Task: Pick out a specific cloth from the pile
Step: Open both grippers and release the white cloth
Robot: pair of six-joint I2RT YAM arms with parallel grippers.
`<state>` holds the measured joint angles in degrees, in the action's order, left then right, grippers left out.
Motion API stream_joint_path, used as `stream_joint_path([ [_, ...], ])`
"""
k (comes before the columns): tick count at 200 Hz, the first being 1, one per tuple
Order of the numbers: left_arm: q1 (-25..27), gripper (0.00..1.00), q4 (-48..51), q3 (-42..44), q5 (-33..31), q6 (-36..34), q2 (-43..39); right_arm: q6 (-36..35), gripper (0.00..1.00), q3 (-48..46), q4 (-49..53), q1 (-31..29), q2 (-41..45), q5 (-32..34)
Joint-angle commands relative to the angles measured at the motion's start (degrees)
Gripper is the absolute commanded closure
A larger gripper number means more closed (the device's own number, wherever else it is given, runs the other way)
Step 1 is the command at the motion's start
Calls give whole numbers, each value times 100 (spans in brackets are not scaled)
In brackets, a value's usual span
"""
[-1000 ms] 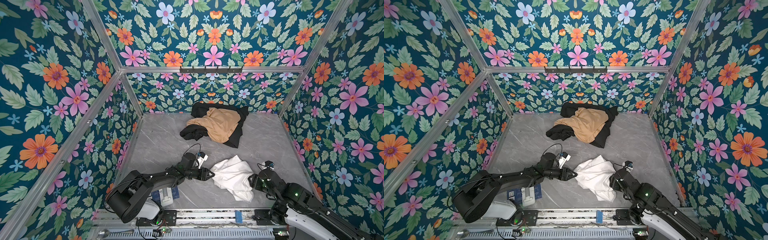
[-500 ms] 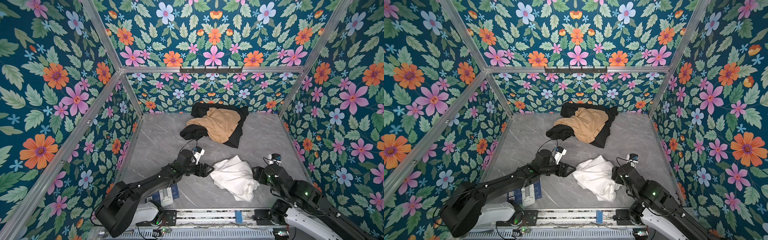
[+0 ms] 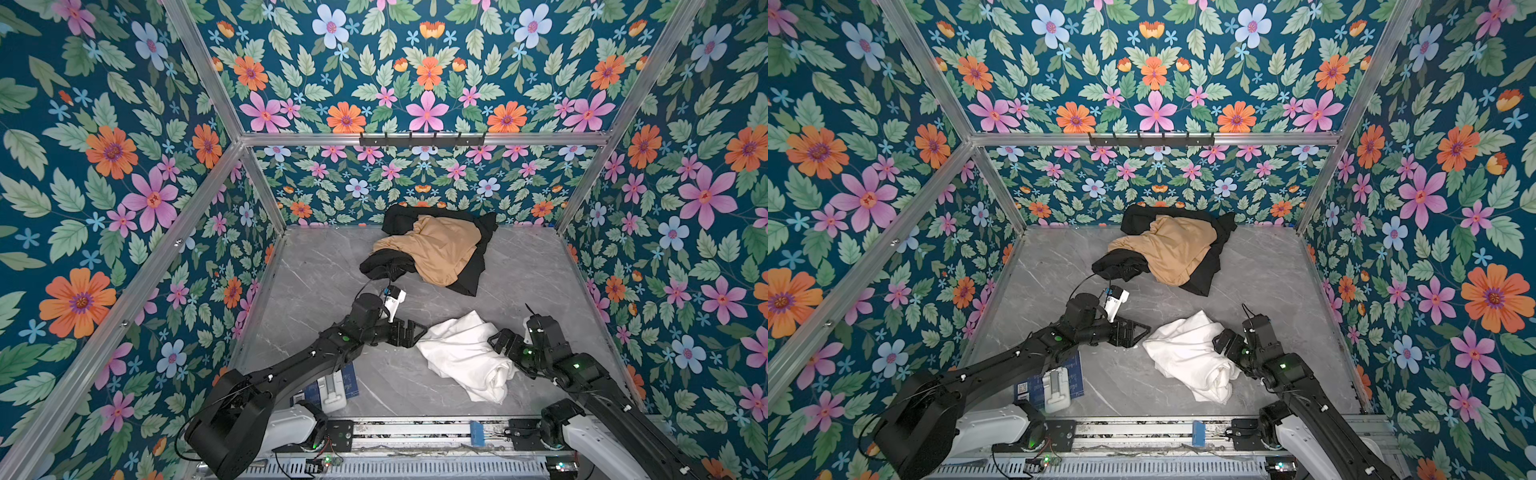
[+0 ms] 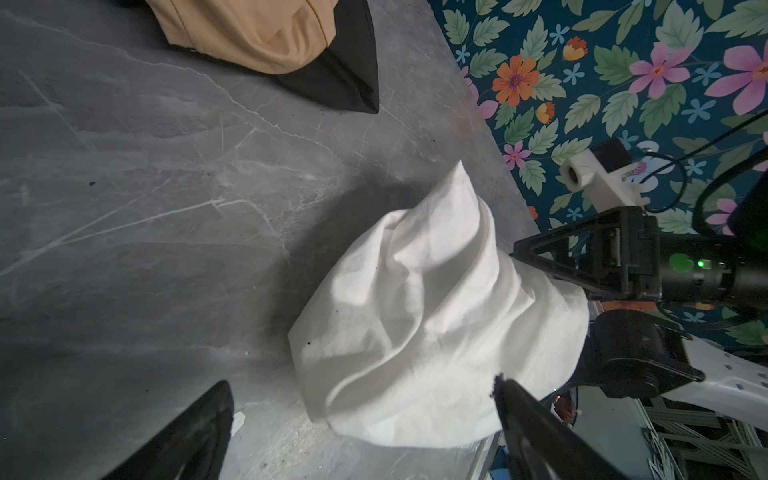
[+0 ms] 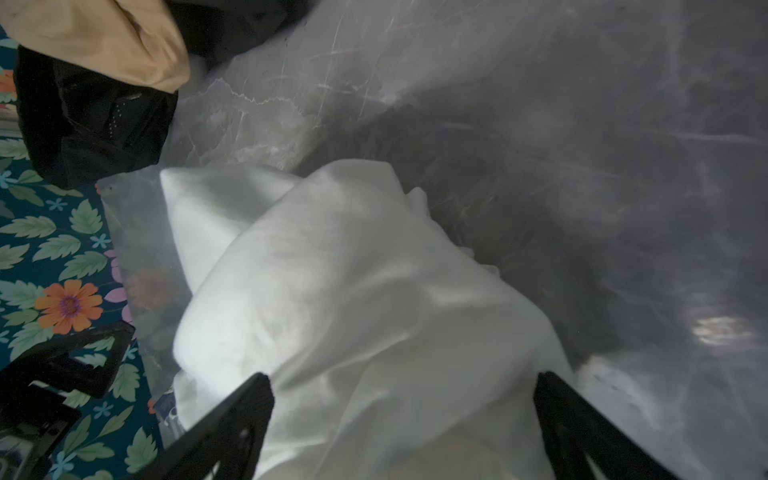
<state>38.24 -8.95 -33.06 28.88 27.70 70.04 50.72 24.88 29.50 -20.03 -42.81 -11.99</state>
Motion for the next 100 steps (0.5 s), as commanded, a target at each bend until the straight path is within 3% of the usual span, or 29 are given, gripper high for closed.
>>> stream_joint_path([
  [1,-38,0,3,-45,21,-107,16,-35,1,-79,-728,8,-321,-540],
  [61,-103,1,-154,6,64,-68,27,-157,1,-106,-1596,-9,-1095,-1174],
  [100,-127,2,-195,1,80,-55,45,-133,1,-2,-1997,-415,-1552,-1122],
])
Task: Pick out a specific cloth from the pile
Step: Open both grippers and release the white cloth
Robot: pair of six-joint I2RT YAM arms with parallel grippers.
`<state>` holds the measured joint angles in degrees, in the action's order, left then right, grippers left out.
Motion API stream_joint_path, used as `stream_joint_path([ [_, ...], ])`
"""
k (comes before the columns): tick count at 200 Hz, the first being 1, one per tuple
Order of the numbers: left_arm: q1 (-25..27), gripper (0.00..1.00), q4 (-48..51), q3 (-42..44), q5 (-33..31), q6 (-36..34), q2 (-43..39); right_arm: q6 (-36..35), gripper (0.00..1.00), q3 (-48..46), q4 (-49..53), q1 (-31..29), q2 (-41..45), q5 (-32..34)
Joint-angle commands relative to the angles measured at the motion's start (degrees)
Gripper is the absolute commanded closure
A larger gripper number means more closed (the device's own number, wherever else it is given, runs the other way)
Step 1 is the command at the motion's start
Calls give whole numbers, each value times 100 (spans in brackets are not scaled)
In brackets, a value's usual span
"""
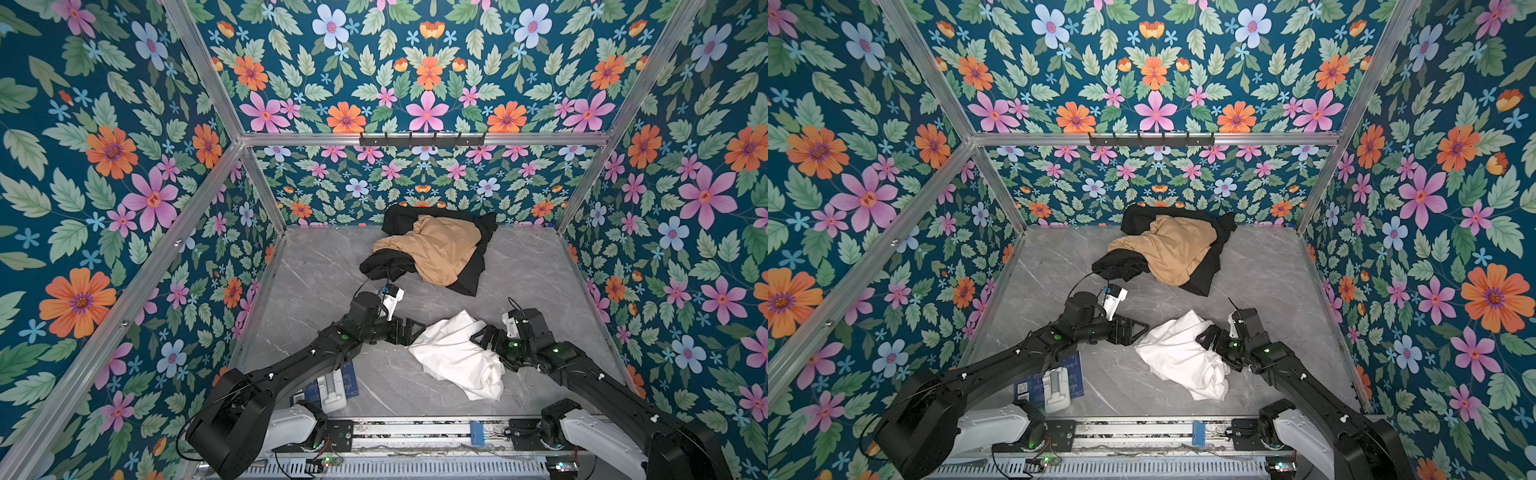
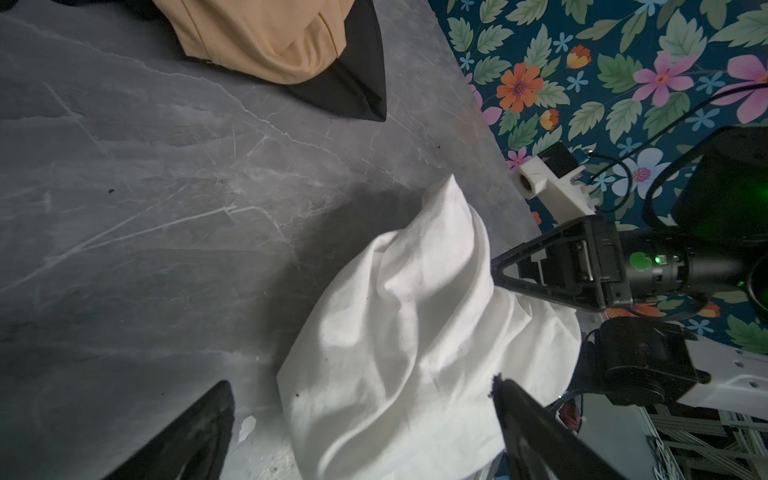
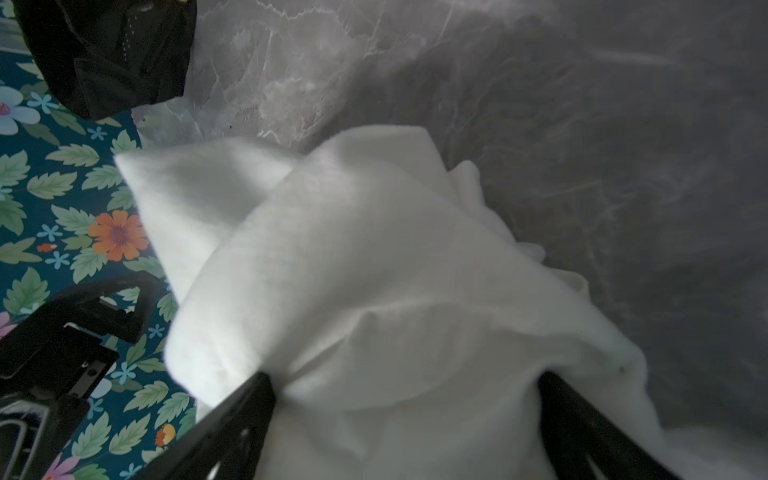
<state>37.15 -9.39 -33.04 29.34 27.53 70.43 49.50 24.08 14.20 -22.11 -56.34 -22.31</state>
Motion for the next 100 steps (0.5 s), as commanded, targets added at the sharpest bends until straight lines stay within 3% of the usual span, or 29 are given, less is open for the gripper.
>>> stream_joint_path([
  [1,-16,2,-155,3,35,-37,10,-2,1,79,-482,-220,-210,-90],
  [44,-45,2,-177,34,2,-28,-38,25,1,178,-664,-505,-475,-33],
  [77,-109,2,1,51,-258,-96,-245,-589,1,517,332,-446,228,641],
  [100,-304,1,504,-102,-819,-224,-371,-1242,1,733,928,-148,799,1200],
])
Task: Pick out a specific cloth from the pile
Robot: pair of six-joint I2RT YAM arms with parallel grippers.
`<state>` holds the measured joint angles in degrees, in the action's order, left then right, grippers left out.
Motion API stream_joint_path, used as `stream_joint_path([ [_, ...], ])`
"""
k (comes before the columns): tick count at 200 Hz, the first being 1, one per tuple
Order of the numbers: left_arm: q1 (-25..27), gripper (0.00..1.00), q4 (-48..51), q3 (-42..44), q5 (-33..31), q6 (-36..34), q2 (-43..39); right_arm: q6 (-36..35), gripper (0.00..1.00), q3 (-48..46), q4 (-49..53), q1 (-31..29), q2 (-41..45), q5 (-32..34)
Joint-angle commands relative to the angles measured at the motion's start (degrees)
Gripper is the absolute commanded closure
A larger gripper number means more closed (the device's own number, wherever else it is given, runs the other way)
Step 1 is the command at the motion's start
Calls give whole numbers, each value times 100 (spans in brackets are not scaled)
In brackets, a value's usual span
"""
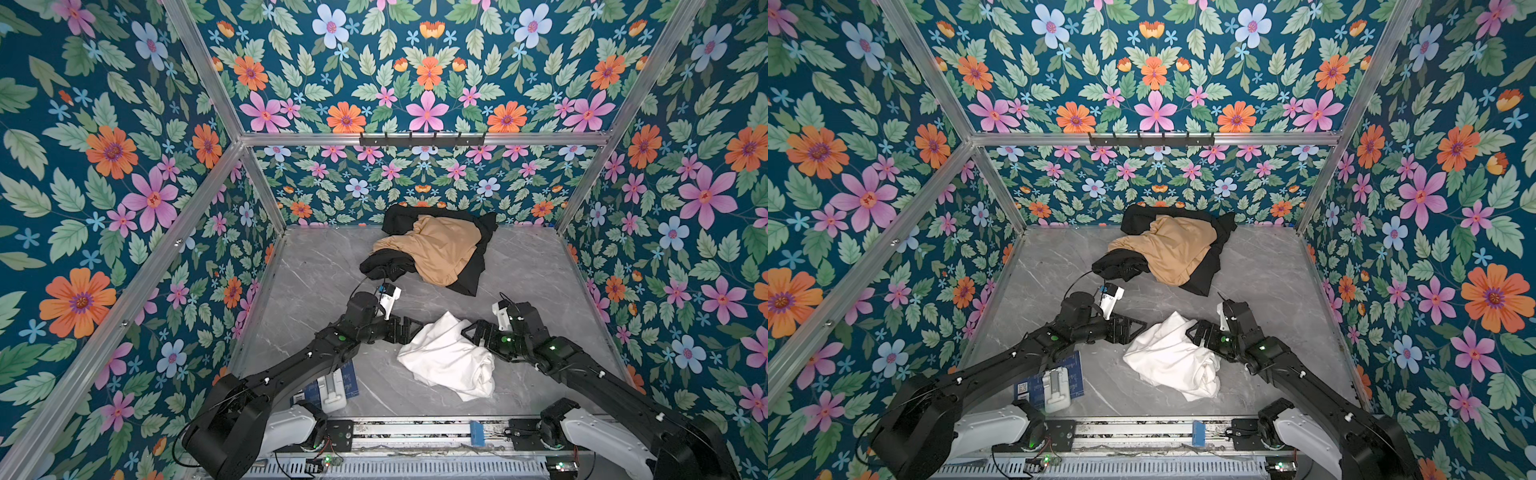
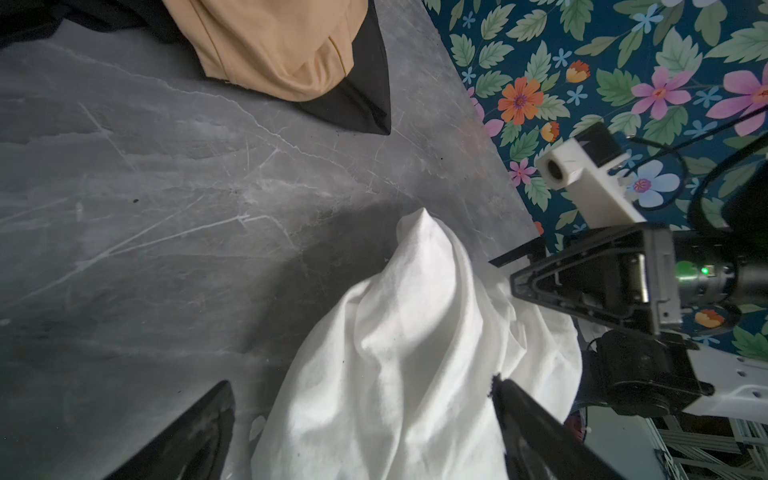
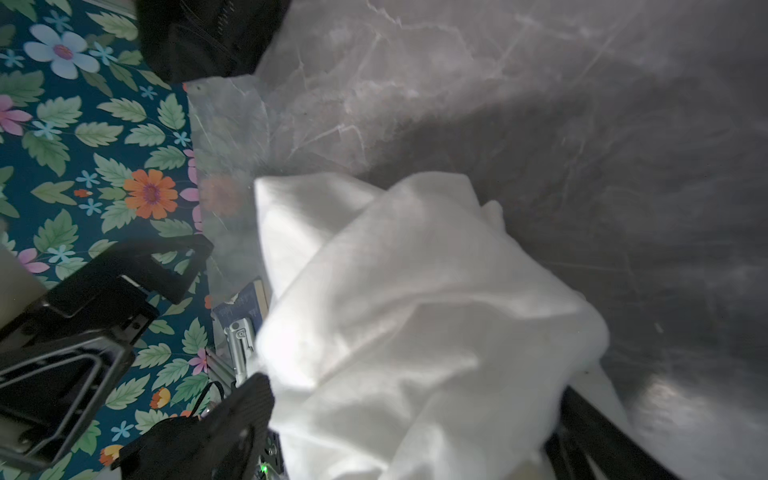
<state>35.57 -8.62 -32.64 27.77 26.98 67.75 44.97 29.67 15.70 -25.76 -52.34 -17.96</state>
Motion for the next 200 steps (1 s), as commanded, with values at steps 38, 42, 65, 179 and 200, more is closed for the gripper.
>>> stream_joint_path([
  [38,-671,0,948,-339,-2306,-394,-449,-1610,1,285,831,660,1081,1918],
  [42,-721,0,962,-339,-2547,-395,-461,-1711,1,271,765,660,1112,2065],
  [65,-1121,1,1045,-418,-3496,-600,-376,-2210,1,-30,-50,668,1385,2823],
  [179,-2891,11,-2328,317,-5191,-2223,1558,-4541,1,-1512,-5176,1896,-919,3659],
  [200,-3107,11,-3358,666,-4722,-2123,1736,-4489,1,-1528,-5859,2022,-1573,3633],
])
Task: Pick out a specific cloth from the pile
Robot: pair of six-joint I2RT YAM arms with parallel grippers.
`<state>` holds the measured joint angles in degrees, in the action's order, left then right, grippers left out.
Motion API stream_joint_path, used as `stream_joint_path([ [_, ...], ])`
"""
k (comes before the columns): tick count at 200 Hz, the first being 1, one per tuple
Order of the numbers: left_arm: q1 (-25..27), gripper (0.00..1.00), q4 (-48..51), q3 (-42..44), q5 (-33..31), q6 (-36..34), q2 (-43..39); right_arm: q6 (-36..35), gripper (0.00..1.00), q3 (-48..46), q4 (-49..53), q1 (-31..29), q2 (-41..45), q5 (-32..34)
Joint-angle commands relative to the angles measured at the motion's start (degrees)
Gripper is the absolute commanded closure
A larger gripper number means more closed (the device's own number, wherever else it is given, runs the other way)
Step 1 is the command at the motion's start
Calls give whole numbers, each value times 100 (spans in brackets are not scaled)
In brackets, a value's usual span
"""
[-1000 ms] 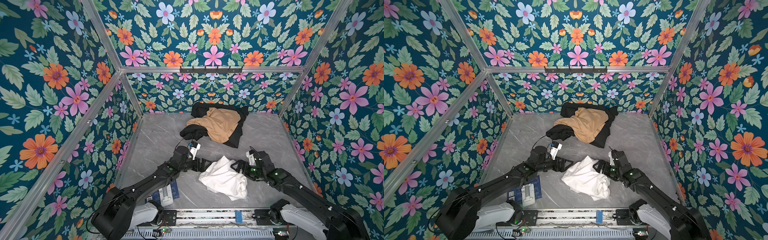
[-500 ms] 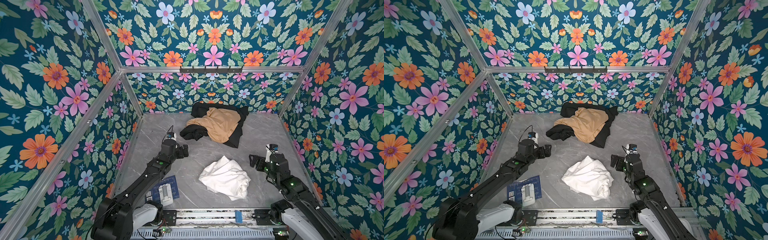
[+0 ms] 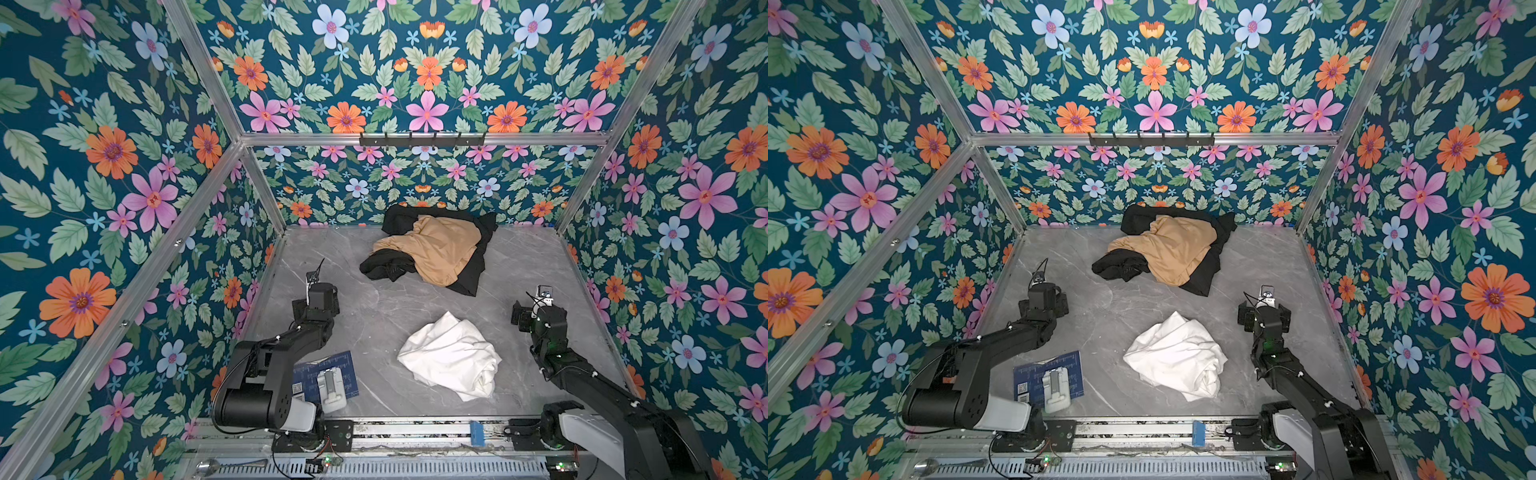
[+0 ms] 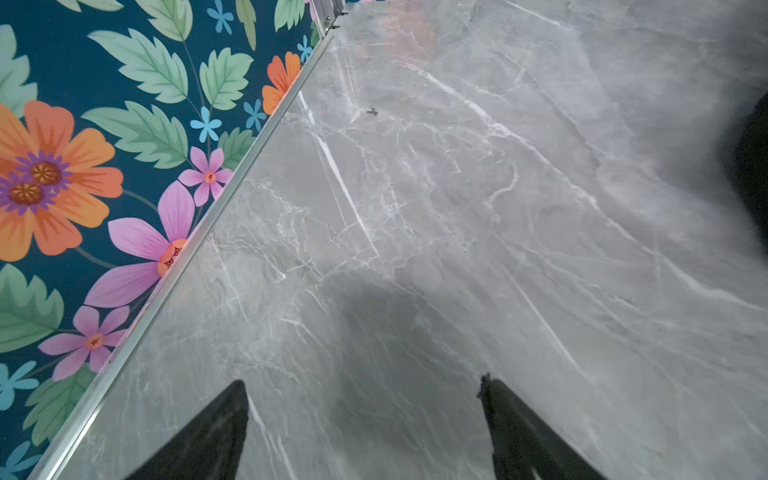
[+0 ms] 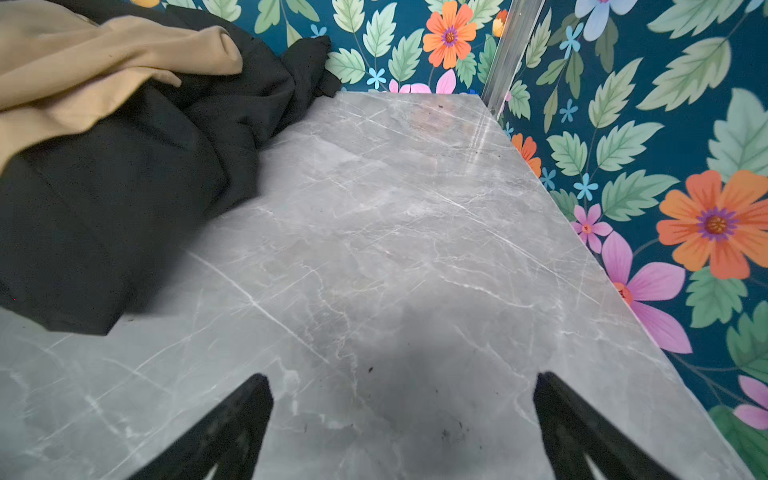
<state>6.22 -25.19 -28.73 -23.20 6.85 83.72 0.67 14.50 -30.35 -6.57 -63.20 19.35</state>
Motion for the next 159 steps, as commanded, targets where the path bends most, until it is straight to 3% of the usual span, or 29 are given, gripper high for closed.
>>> stream_joint_path([
  [1,-181,11,-1753,291,403,-107,141,-54,1,-10,-1272,99,-515,-89],
  [34,-326,11,-3127,656,878,-520,372,50,1,153,-1851,113,-1260,-230],
  [49,-495,10,-3720,897,1044,-369,585,-78,1,186,-2443,119,-1773,-310],
  [63,-508,10,-4266,1165,1371,-480,693,117,1,294,-1748,254,-1537,-640],
  [75,-516,10,-4870,1346,1304,-453,877,156,1,120,-2310,376,-1741,-809],
  [91,-516,4,-4851,1345,1274,-463,879,69,1,-70,-3253,378,-2128,-750],
  [106,-516,0,-4872,1350,1274,-479,891,239,1,201,-2210,501,-1896,-950],
  [119,-516,0,-4891,1345,1274,-483,893,370,1,295,-2196,759,-1988,-1444],
  [159,-508,0,-4921,1361,1258,-501,896,382,1,314,-2054,767,-1934,-1475],
])
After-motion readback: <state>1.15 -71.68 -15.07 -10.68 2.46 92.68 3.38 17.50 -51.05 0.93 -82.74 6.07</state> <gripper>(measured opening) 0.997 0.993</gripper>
